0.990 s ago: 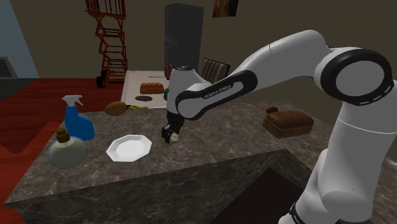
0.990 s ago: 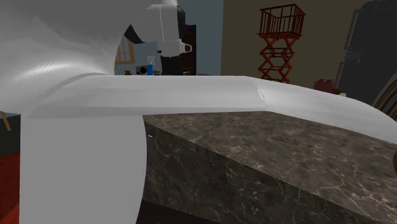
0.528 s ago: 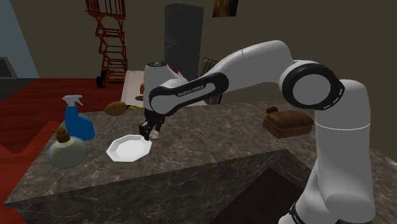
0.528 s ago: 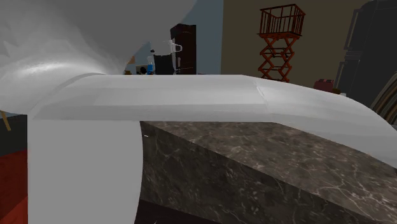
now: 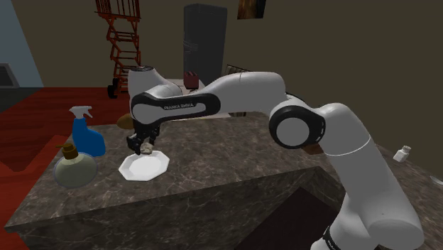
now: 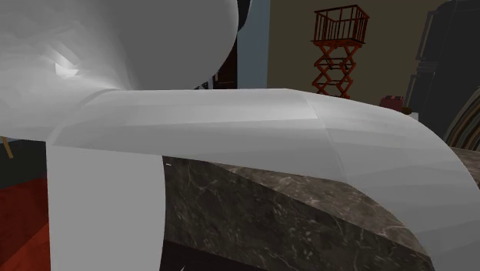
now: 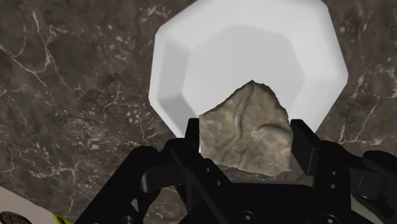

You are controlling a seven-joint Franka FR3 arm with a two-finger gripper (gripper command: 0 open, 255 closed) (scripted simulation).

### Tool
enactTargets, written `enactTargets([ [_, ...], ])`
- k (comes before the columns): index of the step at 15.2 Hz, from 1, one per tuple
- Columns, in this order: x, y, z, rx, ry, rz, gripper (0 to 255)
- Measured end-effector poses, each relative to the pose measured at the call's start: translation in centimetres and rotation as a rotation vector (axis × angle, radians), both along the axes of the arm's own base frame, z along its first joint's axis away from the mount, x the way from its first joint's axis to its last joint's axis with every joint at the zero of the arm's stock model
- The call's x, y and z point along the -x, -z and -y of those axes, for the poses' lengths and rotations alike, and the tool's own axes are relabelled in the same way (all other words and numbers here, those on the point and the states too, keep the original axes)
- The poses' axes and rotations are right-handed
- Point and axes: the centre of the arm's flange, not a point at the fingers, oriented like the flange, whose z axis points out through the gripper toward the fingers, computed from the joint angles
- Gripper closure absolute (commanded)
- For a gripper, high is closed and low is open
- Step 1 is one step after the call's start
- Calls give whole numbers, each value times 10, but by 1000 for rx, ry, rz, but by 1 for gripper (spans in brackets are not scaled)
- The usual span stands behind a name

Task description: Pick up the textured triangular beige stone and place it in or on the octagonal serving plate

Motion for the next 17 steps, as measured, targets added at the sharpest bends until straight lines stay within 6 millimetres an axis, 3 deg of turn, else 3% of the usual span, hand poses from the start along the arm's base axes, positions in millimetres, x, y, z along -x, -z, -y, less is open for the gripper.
enactTargets([
  [13, -6, 65, -2, 1, 2, 0, 255],
  [17, -6, 69, -3, 0, 1, 0, 255],
])
